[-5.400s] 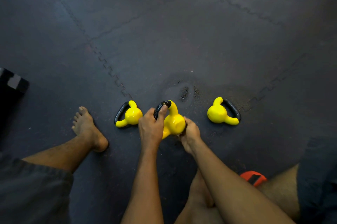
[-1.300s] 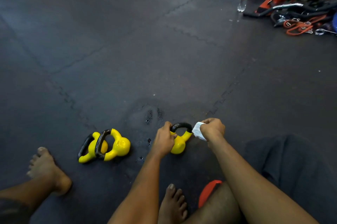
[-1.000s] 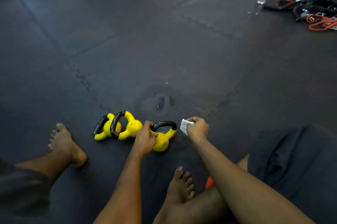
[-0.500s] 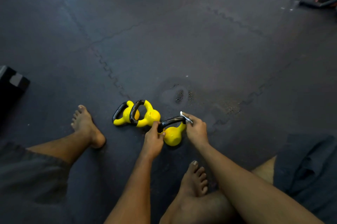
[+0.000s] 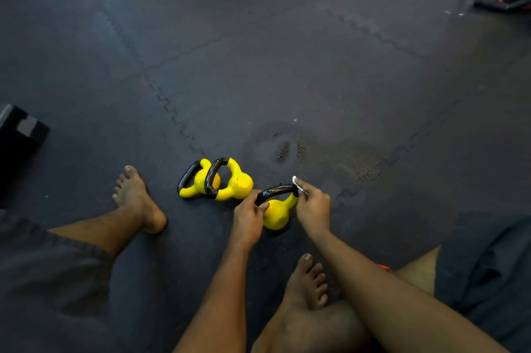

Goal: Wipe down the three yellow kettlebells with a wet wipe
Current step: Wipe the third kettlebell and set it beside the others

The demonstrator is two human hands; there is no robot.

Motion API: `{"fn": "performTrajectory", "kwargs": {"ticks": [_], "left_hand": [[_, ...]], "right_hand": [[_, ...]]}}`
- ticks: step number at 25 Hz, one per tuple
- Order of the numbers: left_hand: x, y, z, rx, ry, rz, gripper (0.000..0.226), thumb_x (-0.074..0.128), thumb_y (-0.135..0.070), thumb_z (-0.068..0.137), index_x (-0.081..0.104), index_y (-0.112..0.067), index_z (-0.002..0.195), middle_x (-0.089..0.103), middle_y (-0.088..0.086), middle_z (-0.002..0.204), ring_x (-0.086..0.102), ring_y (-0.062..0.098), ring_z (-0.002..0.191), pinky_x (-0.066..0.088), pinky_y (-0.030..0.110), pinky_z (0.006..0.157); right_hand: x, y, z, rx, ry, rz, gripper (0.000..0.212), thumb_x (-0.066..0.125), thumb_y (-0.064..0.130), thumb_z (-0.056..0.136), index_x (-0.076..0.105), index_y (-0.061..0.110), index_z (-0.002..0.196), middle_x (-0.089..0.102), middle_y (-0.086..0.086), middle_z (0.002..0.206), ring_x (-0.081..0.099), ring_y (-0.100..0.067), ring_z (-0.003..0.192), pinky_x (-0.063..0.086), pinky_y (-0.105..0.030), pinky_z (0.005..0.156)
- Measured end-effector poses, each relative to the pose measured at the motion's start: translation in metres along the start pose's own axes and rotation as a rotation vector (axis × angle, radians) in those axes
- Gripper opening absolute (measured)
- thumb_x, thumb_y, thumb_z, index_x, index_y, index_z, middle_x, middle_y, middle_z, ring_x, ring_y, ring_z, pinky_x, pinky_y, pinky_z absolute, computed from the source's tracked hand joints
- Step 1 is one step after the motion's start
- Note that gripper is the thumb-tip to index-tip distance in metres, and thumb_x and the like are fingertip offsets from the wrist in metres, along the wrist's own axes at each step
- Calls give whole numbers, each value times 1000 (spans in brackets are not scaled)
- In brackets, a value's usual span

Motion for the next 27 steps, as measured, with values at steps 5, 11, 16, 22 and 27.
{"fn": "performTrajectory", "kwargs": {"ticks": [5,11,16,22,27], "left_hand": [[-3,1,-2,-2,-15,14,31,63,-17,94,60,-9,124,65,10,108,56,17,92,37,19,74],[2,-3,-4,41,-2,0,27,64,-14,92,62,-11,118,61,2,97,55,18,87,34,14,67],[4,-7,-1,56,-10,3,27,65,-14,91,62,-12,118,60,1,94,55,17,84,34,11,64],[5,-6,2,53,-14,11,27,64,-16,93,62,-13,119,59,0,90,53,15,80,37,17,67],[4,-5,-1,40,-37,10,30,65,-19,92,62,-12,121,61,1,94,56,17,86,39,21,73]], "right_hand": [[9,16,4,-89,88,21,33,50,4,93,74,22,106,74,-4,101,67,-19,91,53,-29,78],[16,9,38,62,341,-102,31,49,1,83,71,21,74,70,-1,79,60,-14,78,43,-13,58],[15,7,30,33,263,-11,31,48,0,85,69,20,73,67,4,72,58,-12,71,41,-12,55],[6,15,14,-69,159,12,31,48,5,90,71,24,81,68,5,73,56,-10,65,42,-19,56],[-6,-1,-6,9,-47,75,35,49,6,94,72,22,115,74,-1,101,67,-14,87,45,-17,73]]}}
Point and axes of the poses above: each hand's wrist, its own z-axis towards the middle knuckle, its own x-axis out of the palm, y = z × x, the point moved 9 cm from there along z, towards the middle knuckle
